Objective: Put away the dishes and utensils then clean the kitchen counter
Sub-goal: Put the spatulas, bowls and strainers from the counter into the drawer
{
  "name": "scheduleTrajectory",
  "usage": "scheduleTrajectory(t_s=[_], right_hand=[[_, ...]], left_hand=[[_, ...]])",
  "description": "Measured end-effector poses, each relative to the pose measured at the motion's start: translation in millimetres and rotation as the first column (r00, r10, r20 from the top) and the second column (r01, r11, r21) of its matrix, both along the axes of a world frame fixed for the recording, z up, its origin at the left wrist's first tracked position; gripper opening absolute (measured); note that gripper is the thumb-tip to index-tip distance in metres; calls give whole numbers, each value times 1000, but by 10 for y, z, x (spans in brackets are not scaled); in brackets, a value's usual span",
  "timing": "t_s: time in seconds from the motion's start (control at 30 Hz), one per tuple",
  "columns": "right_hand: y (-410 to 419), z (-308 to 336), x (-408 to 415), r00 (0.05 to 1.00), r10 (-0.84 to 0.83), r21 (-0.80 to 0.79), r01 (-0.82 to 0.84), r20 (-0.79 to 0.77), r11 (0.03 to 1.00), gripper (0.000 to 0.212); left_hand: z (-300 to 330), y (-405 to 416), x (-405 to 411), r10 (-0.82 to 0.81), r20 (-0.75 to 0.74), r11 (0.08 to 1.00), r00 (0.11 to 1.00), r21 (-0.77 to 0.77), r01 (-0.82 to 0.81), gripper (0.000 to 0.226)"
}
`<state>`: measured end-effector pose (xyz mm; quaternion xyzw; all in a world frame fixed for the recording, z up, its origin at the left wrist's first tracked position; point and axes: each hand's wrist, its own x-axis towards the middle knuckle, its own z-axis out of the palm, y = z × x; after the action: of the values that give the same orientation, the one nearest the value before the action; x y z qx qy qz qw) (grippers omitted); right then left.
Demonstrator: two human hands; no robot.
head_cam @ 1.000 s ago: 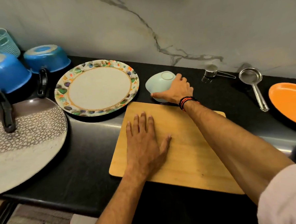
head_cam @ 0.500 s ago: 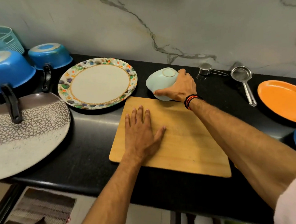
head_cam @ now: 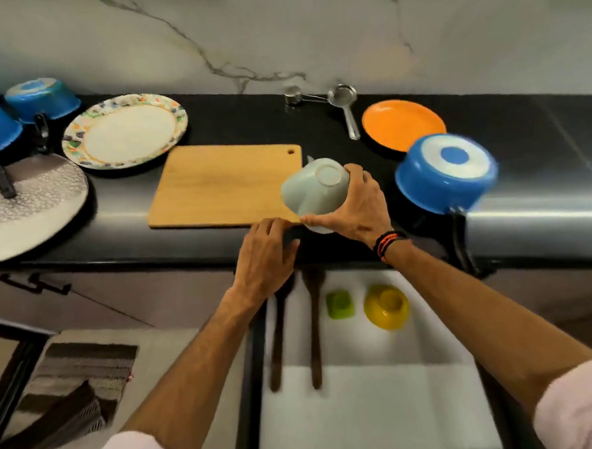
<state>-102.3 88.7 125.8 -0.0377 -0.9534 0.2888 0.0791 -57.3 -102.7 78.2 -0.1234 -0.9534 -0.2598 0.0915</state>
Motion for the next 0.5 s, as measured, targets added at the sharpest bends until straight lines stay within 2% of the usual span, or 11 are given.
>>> scheduleTrajectory(t_s=[0.13,0.27,0.4,0.5], right_hand=[[699,-218,1085,999,-47,-17,47,9,999,110],[1263,-616,2041,987,-142,-101,150,81,984,108],[1594,-1087,2616,947,-213,-93,241,241,966,112],[1766,-1401,2769,901,-273,-34,301,338,953,115]], left_hand=[[-258,557,760,-44,263,992,964,-99,73,48],[-548,1044,1384,-8,522,982,853,-155,104,50],[-924,1372,1743,-29,658,953,753,-210,220,68],[-1149,1562,1835,-60,713,924,699,-225,309,72]])
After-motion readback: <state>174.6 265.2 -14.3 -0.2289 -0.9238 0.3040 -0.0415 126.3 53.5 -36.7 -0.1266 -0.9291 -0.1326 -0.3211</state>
